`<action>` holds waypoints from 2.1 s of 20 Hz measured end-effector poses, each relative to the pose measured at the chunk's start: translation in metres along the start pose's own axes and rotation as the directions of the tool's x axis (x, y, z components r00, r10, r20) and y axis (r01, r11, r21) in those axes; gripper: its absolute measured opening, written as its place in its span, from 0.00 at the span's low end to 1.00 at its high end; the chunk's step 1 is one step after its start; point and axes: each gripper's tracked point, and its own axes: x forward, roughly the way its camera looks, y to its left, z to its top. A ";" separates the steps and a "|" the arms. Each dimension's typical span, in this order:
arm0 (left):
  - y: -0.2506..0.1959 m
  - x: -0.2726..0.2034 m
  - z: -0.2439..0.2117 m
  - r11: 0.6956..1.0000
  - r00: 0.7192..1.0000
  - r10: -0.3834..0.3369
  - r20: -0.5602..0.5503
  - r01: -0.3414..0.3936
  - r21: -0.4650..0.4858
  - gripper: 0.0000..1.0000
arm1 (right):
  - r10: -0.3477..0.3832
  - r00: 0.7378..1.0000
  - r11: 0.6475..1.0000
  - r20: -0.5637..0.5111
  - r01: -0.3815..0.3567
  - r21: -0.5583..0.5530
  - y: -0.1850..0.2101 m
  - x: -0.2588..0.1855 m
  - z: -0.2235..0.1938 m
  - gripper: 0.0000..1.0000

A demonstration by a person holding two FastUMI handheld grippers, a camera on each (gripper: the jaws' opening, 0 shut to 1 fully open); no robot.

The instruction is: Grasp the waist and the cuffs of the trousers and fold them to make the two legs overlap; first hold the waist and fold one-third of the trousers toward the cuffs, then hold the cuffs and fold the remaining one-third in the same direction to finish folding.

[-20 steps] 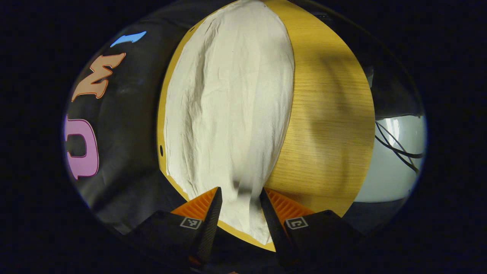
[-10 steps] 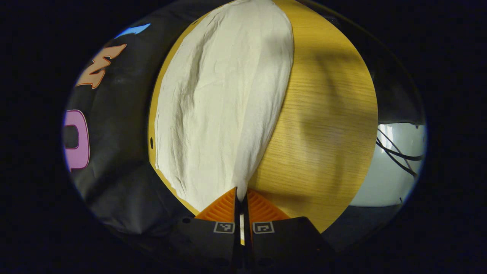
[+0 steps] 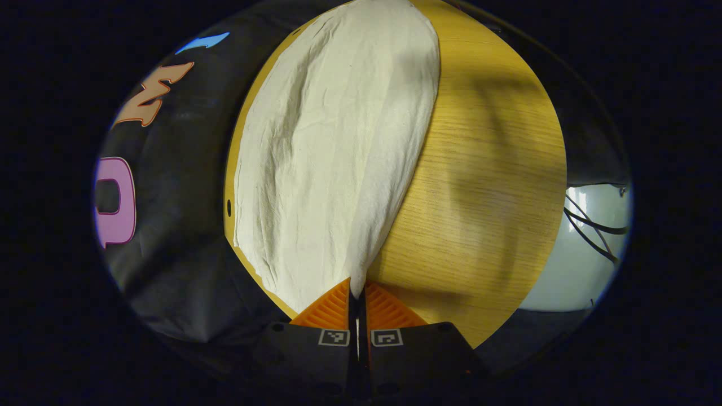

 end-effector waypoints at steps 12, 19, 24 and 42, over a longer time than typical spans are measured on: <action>0.000 0.001 -0.001 0.999 1.000 0.019 -0.020 -0.020 -0.030 0.00 | 0.316 0.927 0.898 -0.201 -0.361 -0.252 0.080 -0.025 -0.099 0.97; -0.001 0.001 -0.002 0.999 0.999 0.015 -0.035 -0.017 -0.039 0.00 | 0.396 0.870 0.830 -0.295 -0.477 -0.291 0.105 -0.031 -0.140 1.00; -0.001 0.001 -0.004 0.998 0.999 0.009 -0.051 -0.012 -0.054 0.00 | 0.398 0.865 0.802 -0.304 -0.489 -0.344 0.108 -0.015 -0.149 0.95; 0.043 -0.017 0.000 0.903 0.972 0.164 -0.166 -0.216 -0.372 0.00 | 0.355 0.904 0.873 -0.237 -0.411 -0.260 0.080 0.026 -0.124 0.09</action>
